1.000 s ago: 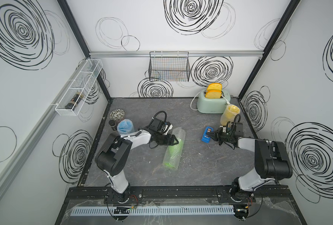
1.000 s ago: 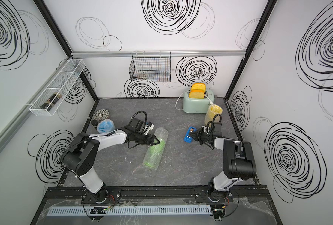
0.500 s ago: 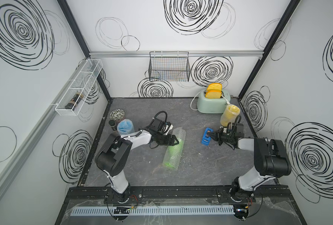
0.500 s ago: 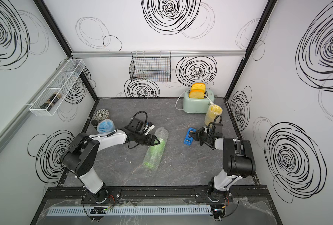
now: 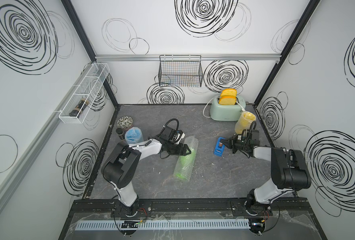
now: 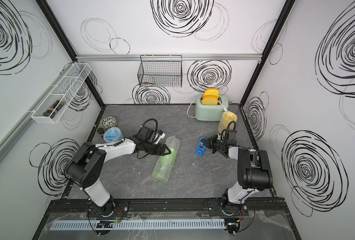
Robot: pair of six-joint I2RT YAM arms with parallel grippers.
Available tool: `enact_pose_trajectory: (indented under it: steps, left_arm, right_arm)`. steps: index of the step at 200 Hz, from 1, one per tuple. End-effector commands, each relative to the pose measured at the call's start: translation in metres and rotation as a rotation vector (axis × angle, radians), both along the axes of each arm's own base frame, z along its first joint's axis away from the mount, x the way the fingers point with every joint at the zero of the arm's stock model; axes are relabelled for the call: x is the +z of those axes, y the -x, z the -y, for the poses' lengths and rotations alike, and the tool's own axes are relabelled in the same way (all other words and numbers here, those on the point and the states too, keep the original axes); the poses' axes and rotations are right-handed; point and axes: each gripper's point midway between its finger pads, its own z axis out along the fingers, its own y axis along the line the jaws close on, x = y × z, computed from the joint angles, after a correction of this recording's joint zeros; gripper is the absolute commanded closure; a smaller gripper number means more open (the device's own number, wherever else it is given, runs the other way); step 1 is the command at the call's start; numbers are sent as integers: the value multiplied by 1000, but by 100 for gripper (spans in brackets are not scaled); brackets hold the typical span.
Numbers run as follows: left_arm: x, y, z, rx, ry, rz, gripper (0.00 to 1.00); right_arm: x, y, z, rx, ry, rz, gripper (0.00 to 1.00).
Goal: Wrap wine glasses in bubble wrap
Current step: Tear off the tape using the Tape Cutter.
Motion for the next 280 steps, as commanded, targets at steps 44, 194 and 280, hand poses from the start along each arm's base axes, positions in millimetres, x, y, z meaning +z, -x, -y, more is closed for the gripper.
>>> enact_pose_trajectory:
  steps: [44,194,280]
  left_arm:
    - [-35,24,-17,2,-133,-99,22]
    - [-34,25,-20,9,-134,-95,22]
    - [-34,23,-19,6,-138,-88,22]
  right_arm:
    - [27,-14,-1,18,-32,67,100]
    - [11,-3,2,-25,-53,22,100]
    - [49,-2,-4,-13,-59,91,100]
